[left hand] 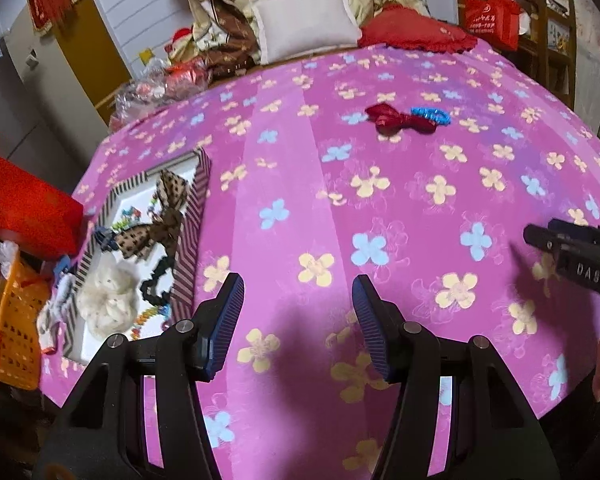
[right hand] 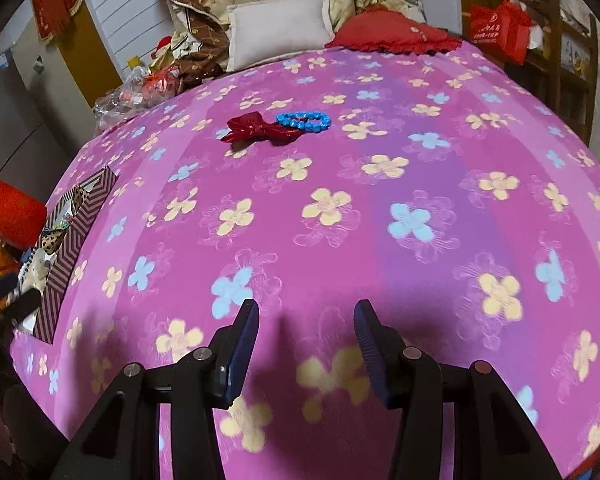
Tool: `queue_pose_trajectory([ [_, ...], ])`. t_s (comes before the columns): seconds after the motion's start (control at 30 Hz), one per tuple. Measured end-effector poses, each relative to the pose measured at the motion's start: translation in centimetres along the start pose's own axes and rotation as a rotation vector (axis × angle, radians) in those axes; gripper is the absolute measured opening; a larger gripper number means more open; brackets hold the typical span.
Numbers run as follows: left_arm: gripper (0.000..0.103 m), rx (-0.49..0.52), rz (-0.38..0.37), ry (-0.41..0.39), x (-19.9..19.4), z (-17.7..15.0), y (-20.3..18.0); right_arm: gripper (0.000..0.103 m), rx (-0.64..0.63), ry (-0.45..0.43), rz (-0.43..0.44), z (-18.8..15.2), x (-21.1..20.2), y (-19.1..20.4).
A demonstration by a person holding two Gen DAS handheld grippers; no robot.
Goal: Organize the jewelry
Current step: 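Move left tool to the red satin bow while right moves to the blue bracelet, then grasp the red satin bow with left tool while right grasps the blue bead bracelet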
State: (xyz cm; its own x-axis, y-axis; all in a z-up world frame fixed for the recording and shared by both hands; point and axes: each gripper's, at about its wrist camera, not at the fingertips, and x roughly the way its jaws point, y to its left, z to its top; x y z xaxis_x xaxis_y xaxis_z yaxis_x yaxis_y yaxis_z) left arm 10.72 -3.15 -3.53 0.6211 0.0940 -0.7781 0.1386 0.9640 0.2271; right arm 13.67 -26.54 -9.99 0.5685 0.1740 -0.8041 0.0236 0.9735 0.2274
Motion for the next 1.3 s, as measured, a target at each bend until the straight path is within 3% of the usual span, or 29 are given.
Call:
queue_pose_trajectory([
  [0.23,0.056,-0.033,-0.043,0.046,3.6,-0.5,0.6,0.047,0.054,-0.009,-0.01,6.2,4.4,-0.6],
  [0.4,0.056,-0.079,-0.085,0.101,6.4,1.1,1.8,0.047,0.107,-0.04,0.013,11.9,7.6,-1.4],
  [0.63,0.056,-0.156,-0.141,0.121,9.0,3.7,2.8,0.047,0.125,-0.034,-0.117,17.4,12.4,-2.9],
  [0.83,0.056,-0.166,-0.174,0.133,10.5,6.1,2.5,0.044,0.001,-0.028,-0.259,18.2,14.4,-2.3],
  [1.0,0.056,-0.175,-0.225,0.149,12.0,9.5,1.9,0.044,0.041,-0.005,-0.302,16.6,12.9,-4.5],
  [1.13,0.056,-0.166,-0.263,0.171,13.9,12.6,0.6,0.044,0.105,-0.042,-0.335,14.2,10.4,-7.0],
  [1.23,0.056,-0.155,-0.277,0.187,15.6,14.7,-0.9,0.045,0.131,-0.128,-0.279,12.8,9.4,-8.2],
  [1.3,0.056,-0.151,-0.296,0.196,16.9,16.1,-2.0,0.045,0.151,-0.141,-0.232,12.8,9.2,-8.6],
])
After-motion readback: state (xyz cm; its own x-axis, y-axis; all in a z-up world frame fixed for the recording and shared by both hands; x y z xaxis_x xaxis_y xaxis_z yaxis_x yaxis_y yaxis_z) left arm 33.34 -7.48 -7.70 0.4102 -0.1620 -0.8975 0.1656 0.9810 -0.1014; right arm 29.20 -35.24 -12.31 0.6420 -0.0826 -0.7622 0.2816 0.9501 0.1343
